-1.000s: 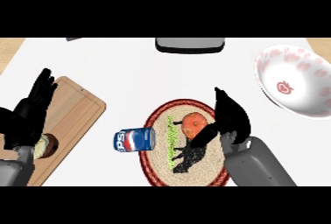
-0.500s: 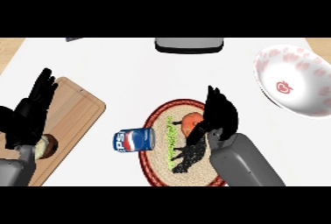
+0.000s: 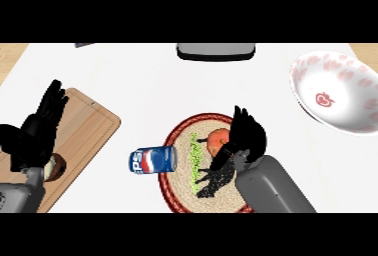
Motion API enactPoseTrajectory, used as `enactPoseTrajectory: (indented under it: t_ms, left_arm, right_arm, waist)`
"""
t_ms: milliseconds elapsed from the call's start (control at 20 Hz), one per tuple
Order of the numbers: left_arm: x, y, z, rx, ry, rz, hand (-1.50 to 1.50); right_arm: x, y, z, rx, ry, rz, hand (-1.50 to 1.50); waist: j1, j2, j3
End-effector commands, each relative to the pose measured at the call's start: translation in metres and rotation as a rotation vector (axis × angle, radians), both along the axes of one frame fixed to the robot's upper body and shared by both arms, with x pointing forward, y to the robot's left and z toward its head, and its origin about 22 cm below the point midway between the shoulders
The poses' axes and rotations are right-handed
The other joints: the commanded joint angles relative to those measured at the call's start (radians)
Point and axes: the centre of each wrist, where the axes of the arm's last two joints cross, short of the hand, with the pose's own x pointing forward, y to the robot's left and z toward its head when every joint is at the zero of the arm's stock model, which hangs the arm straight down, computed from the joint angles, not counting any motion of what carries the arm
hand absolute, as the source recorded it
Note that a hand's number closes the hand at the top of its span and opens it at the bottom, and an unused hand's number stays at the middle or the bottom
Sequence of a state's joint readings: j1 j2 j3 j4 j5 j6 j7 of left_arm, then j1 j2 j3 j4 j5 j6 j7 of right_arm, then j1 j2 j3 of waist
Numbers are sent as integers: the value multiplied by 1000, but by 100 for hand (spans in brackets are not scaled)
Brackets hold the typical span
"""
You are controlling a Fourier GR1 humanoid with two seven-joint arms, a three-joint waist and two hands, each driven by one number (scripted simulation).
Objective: Pick the squash from the placemat and place it in the bowl
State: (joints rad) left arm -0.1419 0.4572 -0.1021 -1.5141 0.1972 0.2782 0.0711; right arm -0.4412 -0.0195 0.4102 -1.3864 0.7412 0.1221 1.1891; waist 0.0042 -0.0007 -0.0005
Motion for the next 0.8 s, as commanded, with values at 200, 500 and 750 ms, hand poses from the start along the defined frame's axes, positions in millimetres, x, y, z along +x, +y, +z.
enactPoseTrajectory:
  t_ms: [200,500,750]
  left_arm:
    - [-2,11,5,-21,-2,-6,0]
    - [3,17,1,12,2,-10,0]
    - [-1,-1,3,0,16,-3,0]
  right_arm:
    - [13,0,-14,-68,83,-158,-150]
    - [13,-4,-28,-1,143,-176,150]
    - [28,2,-33,9,99,-82,150]
  waist:
    - [3,1,0]
    - [3,3,0]
    - [6,2,1]
